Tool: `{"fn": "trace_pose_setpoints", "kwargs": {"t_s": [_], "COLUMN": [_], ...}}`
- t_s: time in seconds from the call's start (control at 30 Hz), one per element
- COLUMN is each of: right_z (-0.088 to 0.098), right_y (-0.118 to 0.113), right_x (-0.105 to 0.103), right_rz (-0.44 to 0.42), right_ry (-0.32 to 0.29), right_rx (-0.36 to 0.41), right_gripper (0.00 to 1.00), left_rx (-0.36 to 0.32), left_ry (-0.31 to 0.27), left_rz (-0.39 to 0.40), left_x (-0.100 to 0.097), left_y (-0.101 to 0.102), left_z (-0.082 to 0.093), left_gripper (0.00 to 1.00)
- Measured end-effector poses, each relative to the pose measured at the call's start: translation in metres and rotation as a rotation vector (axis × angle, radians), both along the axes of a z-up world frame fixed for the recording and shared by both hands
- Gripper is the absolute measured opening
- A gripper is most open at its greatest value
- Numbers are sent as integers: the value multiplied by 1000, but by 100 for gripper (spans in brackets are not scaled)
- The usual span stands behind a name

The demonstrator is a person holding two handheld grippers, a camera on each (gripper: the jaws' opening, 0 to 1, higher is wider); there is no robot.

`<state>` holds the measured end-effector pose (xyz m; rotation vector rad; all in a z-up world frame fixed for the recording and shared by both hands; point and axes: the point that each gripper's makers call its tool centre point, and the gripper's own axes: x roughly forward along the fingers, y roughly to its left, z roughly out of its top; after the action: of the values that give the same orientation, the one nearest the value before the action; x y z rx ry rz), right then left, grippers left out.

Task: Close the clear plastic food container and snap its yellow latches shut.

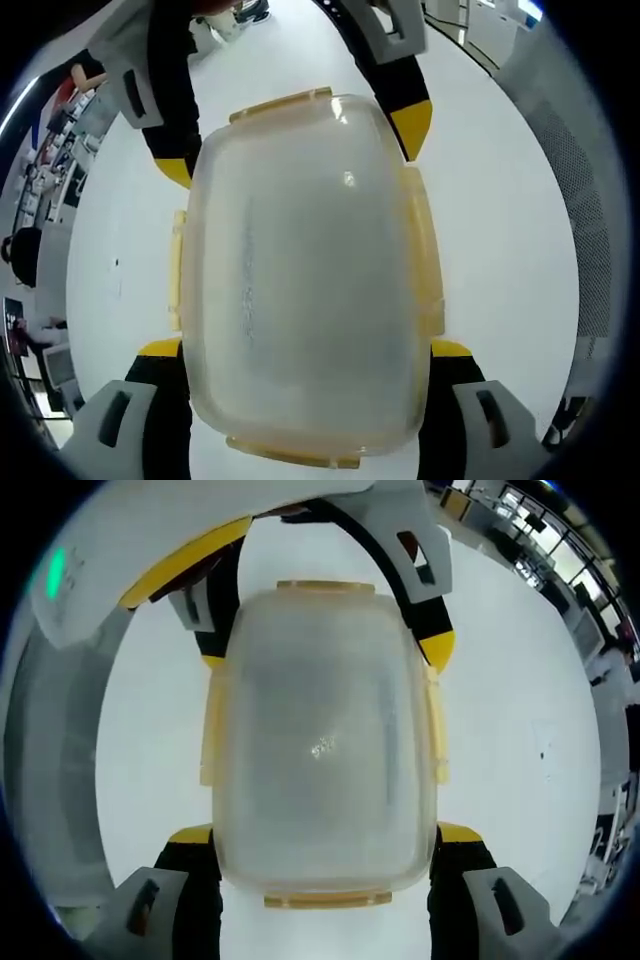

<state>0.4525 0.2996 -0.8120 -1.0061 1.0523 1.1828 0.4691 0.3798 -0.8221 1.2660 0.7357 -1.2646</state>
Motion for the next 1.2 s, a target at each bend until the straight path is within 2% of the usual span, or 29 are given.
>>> {"fn": "trace_pose_setpoints", "kwargs": {"t_s": [0.27, 0.37, 0.47, 0.6, 0.77, 0.97, 1.07, 1.13, 1.2], "right_z": [-1, 0, 0, 10, 18, 24, 27, 31, 33], "right_y": [1, 2, 0, 5, 5, 7, 8, 9, 10], "right_x": [0, -1, -3, 3, 5, 5, 3, 5, 4], "right_rz": [-1, -7, -2, -49, -58, -84, -104, -109, -130], "right_ry": [-7, -29, -45, -79, -113, -137, -138, -156, -146], "right_rx": [14, 34, 29, 88, 101, 128, 144, 152, 174], "right_gripper": [87, 88, 91, 95, 97, 97, 96, 96, 96], "left_rx": [-3, 32, 20, 14, -9, -59, -98, -94, -98], "left_ry": [-1, -13, -10, -44, -61, -55, -35, -38, -37], "left_rz": [-4, -51, -37, -58, -39, 7, 50, 54, 61], "left_x": [-1, -1, -4, -5, -4, -5, -7, -6, -7], "left_y": [1, 5, 6, 6, 6, 4, 2, 5, 7], "left_z": [0, 0, 1, 6, 11, 21, 22, 23, 24], "left_gripper": [96, 96, 96, 96, 99, 99, 99, 99, 99]}}
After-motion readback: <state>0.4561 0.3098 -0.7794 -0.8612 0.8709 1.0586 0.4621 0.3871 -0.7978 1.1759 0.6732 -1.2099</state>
